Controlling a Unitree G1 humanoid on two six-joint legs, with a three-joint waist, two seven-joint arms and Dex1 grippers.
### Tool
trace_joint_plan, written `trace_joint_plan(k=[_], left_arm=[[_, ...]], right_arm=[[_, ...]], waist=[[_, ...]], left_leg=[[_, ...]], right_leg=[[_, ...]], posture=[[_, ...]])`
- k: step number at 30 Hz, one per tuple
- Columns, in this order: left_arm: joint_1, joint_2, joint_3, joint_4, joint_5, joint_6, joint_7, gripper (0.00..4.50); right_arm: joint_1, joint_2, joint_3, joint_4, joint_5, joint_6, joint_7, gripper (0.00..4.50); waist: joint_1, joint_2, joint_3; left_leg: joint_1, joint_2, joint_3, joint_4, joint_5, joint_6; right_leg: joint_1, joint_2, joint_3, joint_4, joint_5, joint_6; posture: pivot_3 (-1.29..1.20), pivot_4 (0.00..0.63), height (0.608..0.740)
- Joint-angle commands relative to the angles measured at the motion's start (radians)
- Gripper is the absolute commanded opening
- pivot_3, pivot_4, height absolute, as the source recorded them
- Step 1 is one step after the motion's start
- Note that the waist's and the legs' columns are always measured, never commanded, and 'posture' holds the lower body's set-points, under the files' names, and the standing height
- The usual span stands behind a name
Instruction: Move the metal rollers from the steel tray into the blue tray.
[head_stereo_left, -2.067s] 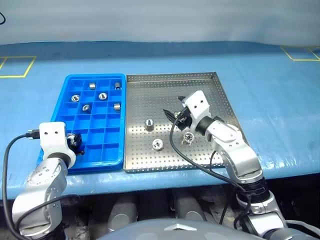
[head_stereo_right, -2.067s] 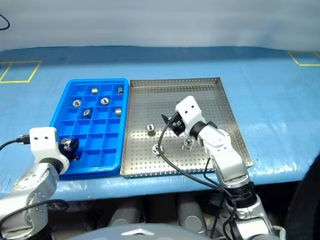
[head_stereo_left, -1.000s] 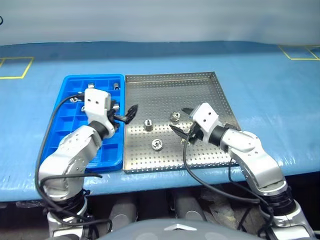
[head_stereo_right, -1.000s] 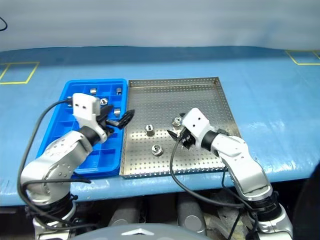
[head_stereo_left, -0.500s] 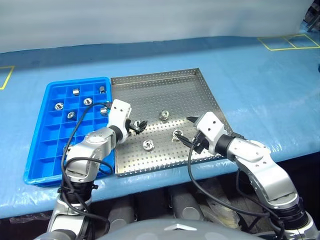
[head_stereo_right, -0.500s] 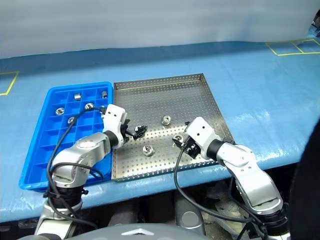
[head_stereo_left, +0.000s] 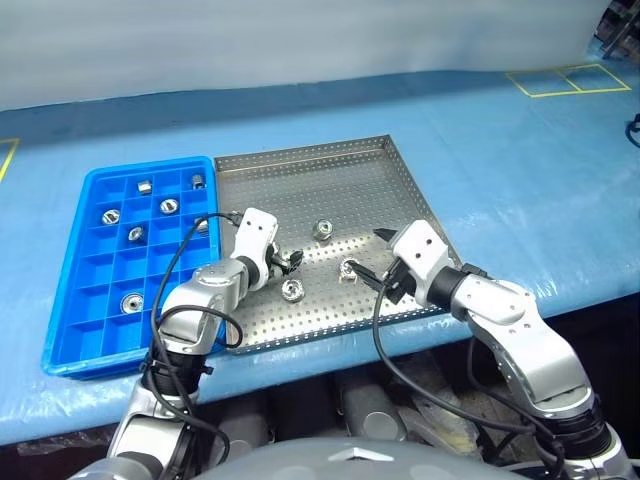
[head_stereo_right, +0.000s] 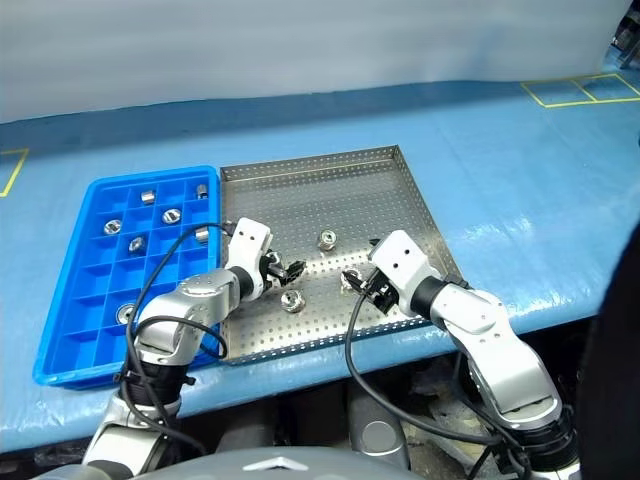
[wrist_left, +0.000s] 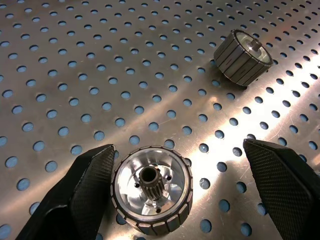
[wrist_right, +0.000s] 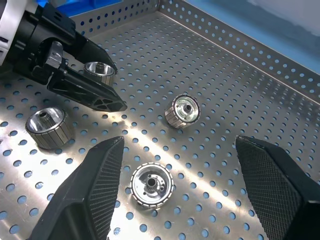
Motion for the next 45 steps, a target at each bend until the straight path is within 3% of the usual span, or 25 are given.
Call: trace_joint_plan(k=[1, 6, 23, 28, 35, 45], left_arm=[[-0.001, -0.010, 0.005, 0.021, 0.004, 0.009, 0.001, 4.10], [0.020, -0.016, 0.036, 0.005, -0.005, 0.034, 0.009, 2.63], [0.010, -0.034, 0.094, -0.092, -0.016, 0.029, 0.030, 2.63], [0.011, -0.033, 0.103, -0.115, -0.012, 0.040, 0.037, 1.63], [-0.002, -0.031, 0.145, -0.221, -0.015, 0.021, 0.058, 1.63], [0.044, -0.046, 0.390, -0.411, 0.058, 0.043, 0.256, 1.63]], right_arm=[[-0.013, 0.005, -0.024, -0.037, 0.003, -0.022, -0.011, 3.72], [-0.012, 0.009, -0.031, -0.031, 0.000, -0.028, -0.018, 3.72], [-0.038, 0.027, -0.016, 0.005, 0.002, -0.061, -0.017, 3.72], [-0.050, 0.035, -0.009, 0.018, -0.001, -0.072, -0.014, 3.72], [-0.061, 0.043, -0.002, 0.034, -0.002, -0.085, -0.013, 3.72], [-0.095, 0.056, 0.032, 0.087, -0.004, -0.112, 0.012, 3.72]], waist=[[-0.002, 0.000, 0.000], [-0.006, 0.000, 0.000], [-0.004, 0.000, 0.000], [-0.002, 0.000, 0.000], [0.001, 0.000, 0.000], [0.012, -0.001, 0.001]], left_leg=[[0.000, 0.000, 0.000, 0.000, 0.000, 0.000], [0.000, 0.000, 0.001, 0.001, 0.000, 0.001], [-0.001, 0.000, 0.001, 0.001, 0.000, 0.002], [-0.001, 0.000, 0.001, 0.001, 0.000, 0.002], [-0.001, 0.000, 0.001, 0.001, 0.000, 0.002], [-0.001, 0.000, 0.001, 0.001, 0.000, 0.002]], right_leg=[[0.000, 0.000, 0.000, 0.000, 0.000, 0.001], [0.000, 0.000, 0.001, 0.000, 0.001, 0.002], [-0.001, 0.000, 0.002, 0.000, 0.001, 0.001], [-0.001, 0.000, 0.002, 0.000, 0.001, 0.001], [-0.001, 0.000, 0.002, 0.000, 0.003, -0.001], [-0.001, 0.000, 0.002, 0.000, 0.003, -0.002]], posture=[[-0.29, 0.150, 0.740], [-0.29, 0.150, 0.740], [-0.26, 0.150, 0.740], [-0.25, 0.150, 0.740], [-0.23, 0.150, 0.740], [-0.15, 0.150, 0.740]])
